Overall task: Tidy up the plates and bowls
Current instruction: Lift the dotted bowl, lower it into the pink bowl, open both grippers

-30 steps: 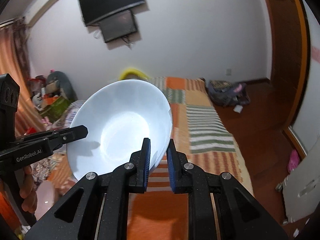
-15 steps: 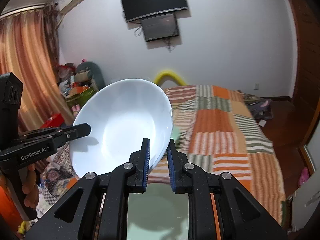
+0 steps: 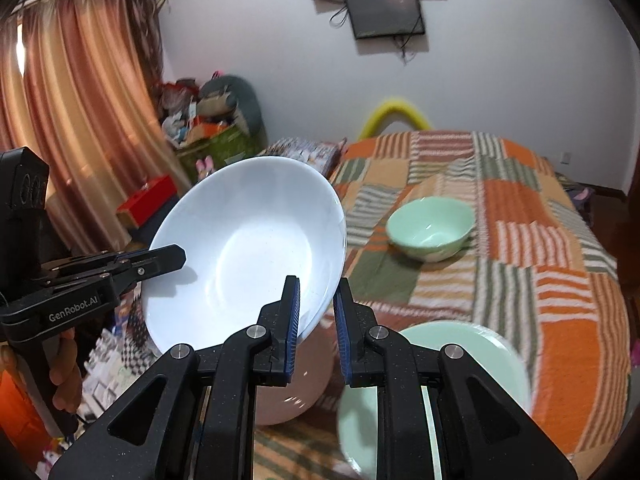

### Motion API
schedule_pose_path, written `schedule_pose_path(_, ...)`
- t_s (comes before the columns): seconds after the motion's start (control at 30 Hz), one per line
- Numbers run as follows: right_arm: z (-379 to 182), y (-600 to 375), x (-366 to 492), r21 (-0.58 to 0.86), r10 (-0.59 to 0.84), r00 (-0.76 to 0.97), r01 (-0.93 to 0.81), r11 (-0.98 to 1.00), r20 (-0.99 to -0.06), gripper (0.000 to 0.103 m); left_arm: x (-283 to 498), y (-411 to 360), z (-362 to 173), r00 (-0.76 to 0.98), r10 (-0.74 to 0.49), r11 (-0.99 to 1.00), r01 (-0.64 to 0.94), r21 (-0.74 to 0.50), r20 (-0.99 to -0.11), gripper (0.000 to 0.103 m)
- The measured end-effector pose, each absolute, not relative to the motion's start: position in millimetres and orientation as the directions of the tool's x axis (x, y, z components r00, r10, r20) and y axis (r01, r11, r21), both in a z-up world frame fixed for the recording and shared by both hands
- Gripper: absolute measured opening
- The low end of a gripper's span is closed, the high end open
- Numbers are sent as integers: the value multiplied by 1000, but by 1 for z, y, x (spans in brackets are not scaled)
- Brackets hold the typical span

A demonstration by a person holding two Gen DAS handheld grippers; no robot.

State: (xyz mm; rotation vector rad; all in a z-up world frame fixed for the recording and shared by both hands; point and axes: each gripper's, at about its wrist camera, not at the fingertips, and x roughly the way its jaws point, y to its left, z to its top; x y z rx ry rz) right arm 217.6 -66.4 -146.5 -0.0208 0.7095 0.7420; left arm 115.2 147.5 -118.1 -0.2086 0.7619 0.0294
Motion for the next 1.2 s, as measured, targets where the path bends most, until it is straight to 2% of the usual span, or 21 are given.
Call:
schedule_pose_path(0.53, -215, -31, 203, 229, 556, 386, -631, 741, -736, 15, 105, 170, -204, 599, -41, 962, -192, -192, -800, 10)
schedule_pose_path(1.2, -240, -15, 201, 160, 488, 360, -652, 741, -795, 15, 107, 174, -245, 517, -31, 956, -235, -177, -855, 10)
